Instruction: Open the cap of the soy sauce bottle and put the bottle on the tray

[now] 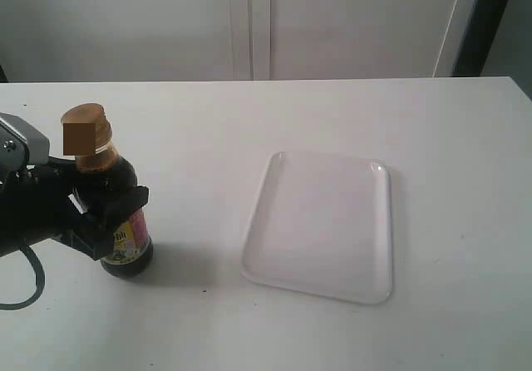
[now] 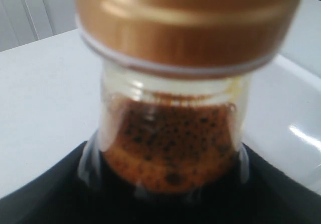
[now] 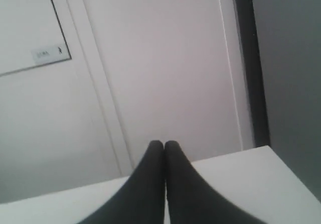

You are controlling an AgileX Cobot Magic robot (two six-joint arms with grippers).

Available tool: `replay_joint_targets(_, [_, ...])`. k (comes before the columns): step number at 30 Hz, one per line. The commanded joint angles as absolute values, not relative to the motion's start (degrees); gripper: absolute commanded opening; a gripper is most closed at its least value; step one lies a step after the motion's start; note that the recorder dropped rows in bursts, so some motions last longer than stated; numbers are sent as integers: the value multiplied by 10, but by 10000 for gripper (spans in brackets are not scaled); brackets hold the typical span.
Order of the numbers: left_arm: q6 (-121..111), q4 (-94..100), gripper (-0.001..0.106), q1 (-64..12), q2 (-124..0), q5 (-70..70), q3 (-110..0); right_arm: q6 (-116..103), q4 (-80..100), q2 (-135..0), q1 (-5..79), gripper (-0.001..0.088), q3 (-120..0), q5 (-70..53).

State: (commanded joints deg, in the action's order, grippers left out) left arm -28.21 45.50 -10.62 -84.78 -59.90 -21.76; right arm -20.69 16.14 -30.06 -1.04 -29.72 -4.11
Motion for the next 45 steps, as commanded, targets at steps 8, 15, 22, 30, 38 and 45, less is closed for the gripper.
replay_joint_targets(8, [-283, 455, 0, -106, -848, -599, -218, -192, 161, -361, -10, 0, -303, 21])
replay_joint_targets(15, [-283, 455, 0, -106, -848, -599, -218, -194, 161, -437, 29, 0, -303, 119])
replay_joint_targets(22, [-284, 455, 0, -106, -848, -596, -218, -197, 161, -522, 85, 0, -303, 178])
replay_joint_targets(30, [-285, 455, 0, -106, -848, -595, -218, -184, 124, -596, 155, 0, -303, 246])
replay_joint_targets(38, [-285, 455, 0, -106, -848, -595, -218, -11, -27, -680, 237, 0, -302, 321])
replay_joint_targets(45, [-285, 455, 0, -106, -848, -591, -218, 120, -164, -756, 323, 0, -304, 387])
